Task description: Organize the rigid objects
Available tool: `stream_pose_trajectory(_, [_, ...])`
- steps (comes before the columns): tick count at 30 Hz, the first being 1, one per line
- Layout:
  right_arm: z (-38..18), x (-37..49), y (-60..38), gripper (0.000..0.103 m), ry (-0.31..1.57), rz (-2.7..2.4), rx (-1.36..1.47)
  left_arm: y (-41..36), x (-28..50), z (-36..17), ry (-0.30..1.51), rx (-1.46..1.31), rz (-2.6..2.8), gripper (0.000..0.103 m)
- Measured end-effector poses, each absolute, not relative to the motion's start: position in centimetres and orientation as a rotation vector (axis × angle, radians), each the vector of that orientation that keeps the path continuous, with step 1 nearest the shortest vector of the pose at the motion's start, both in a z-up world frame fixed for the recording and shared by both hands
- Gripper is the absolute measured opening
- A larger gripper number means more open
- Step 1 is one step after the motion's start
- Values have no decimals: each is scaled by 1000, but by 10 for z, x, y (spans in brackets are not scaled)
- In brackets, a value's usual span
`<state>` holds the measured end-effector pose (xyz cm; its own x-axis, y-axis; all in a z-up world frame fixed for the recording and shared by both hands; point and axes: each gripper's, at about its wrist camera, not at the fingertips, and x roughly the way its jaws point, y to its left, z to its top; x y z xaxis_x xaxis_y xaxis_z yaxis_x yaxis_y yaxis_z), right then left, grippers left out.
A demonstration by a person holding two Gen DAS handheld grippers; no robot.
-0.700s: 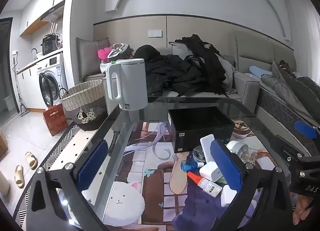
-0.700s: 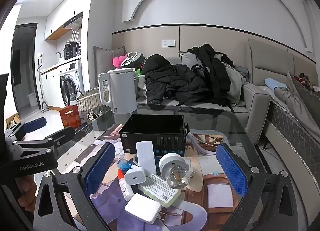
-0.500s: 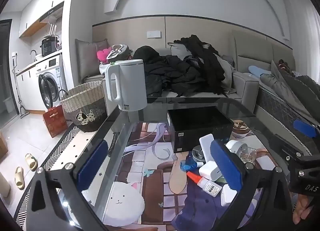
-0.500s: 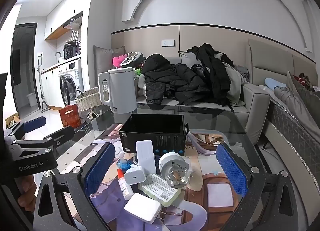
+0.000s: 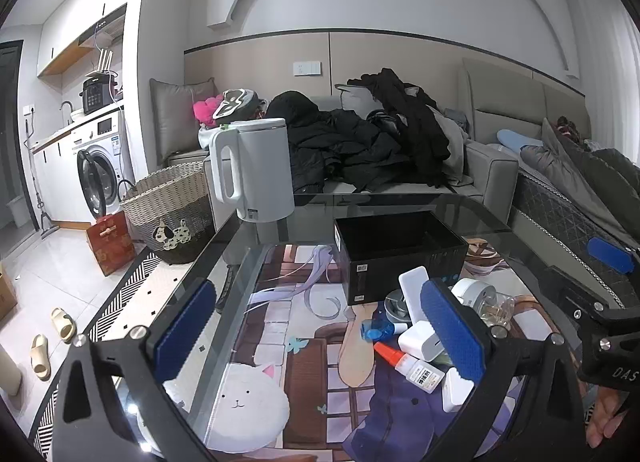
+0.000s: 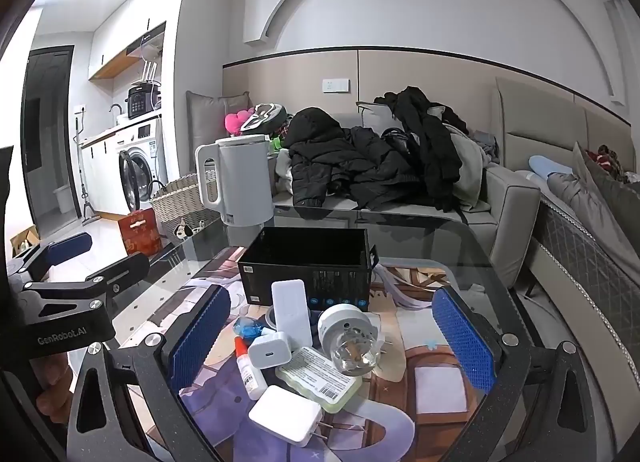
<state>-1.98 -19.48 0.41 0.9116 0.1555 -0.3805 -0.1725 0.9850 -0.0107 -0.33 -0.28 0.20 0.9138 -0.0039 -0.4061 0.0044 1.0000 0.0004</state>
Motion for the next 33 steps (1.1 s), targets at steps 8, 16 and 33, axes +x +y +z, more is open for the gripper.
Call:
stream_pose_trajectory(8, [3,-20,-194,103,392,168,-45,-2,-5,4,419,3,-6,103])
stream_pose_trajectory(16, [2,-20,-199,103,392,161,-45,-1,-6,5,418,5,-10,103])
stream_pose_trajectory(33, [6,-22,-200,103,387,165,-44,-6,0,1,430,8,-8,103])
